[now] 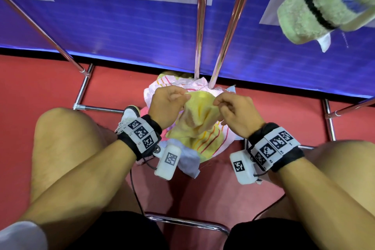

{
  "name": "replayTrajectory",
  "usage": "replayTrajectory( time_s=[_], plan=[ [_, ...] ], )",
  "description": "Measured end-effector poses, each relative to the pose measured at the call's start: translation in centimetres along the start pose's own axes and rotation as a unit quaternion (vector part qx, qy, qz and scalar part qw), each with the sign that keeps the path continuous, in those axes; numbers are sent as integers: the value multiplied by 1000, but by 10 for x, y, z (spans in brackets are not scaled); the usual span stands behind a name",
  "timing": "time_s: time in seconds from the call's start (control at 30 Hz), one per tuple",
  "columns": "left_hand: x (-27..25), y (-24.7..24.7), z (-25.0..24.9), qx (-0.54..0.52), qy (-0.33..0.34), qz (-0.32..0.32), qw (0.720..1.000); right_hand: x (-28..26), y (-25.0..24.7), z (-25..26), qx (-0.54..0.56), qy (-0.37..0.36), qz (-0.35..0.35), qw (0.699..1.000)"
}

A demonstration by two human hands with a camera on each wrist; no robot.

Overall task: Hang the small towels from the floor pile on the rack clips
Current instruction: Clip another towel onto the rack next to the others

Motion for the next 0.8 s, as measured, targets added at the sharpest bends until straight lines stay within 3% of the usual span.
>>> replayTrajectory(
  time_s=[0.13,0.3,0.4,0.8],
  plan=[
    [1,-3,-5,-7,24,-27,999,0,-2,3,-1,21,-11,1000],
    [11,-22,-14,-21,81,-107,991,2,-25,1,-34,4,-152,988],
    [10,-24,-19,-13,134,-121,984,2,-29,-2,-40,-23,-194,980],
    [-8,8,-3,19,79,12,997,7,-4,-5,-81,-114,-78,987]
  ],
)
Point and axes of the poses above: each hand's wrist, its own x-axis towards the middle knuckle, its own y-axis out of the palm, z = x × y, the point moved 3 cm from there along x, towards the middle knuckle, and after that the axes turned 3 degrees about -x, right-handed, at the moved point
